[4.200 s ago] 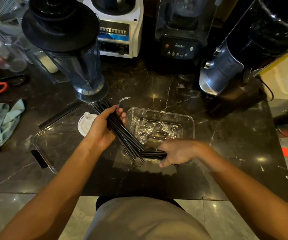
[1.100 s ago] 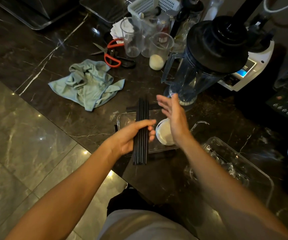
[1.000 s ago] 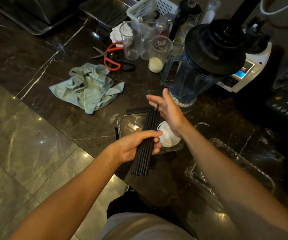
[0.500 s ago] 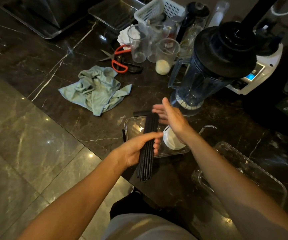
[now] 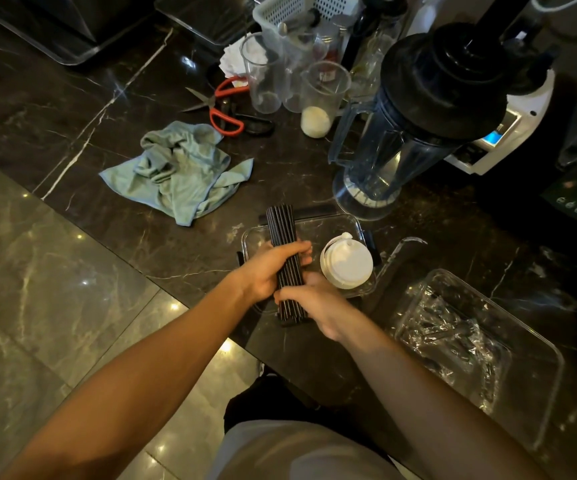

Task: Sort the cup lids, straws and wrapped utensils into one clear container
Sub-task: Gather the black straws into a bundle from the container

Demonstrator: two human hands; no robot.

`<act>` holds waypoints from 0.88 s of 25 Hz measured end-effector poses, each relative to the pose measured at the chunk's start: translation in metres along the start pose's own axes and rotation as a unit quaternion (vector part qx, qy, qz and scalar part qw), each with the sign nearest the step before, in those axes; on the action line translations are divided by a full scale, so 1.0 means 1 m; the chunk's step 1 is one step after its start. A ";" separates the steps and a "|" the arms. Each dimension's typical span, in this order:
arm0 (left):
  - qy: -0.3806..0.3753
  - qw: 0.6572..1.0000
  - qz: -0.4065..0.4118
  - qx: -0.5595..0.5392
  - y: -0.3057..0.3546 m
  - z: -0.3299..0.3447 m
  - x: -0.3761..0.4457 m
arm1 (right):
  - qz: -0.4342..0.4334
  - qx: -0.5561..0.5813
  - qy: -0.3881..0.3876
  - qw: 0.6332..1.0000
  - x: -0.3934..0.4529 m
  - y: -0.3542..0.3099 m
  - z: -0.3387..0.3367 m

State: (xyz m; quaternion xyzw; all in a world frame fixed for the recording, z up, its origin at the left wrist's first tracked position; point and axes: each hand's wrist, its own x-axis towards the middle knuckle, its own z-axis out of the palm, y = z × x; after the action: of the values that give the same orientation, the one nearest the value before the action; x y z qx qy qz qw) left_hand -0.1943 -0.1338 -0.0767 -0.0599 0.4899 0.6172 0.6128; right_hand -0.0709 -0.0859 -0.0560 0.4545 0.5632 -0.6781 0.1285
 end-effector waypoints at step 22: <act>0.192 0.768 0.161 0.589 -0.004 -0.043 -0.016 | -0.084 -0.368 0.185 0.908 0.014 -0.011 0.014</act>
State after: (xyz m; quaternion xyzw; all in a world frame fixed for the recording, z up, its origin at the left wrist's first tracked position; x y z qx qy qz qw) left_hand -0.2097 -0.1746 -0.0898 0.2752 0.8673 0.2725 0.3126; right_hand -0.0933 -0.0892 -0.0603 0.4431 0.8223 -0.3351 0.1228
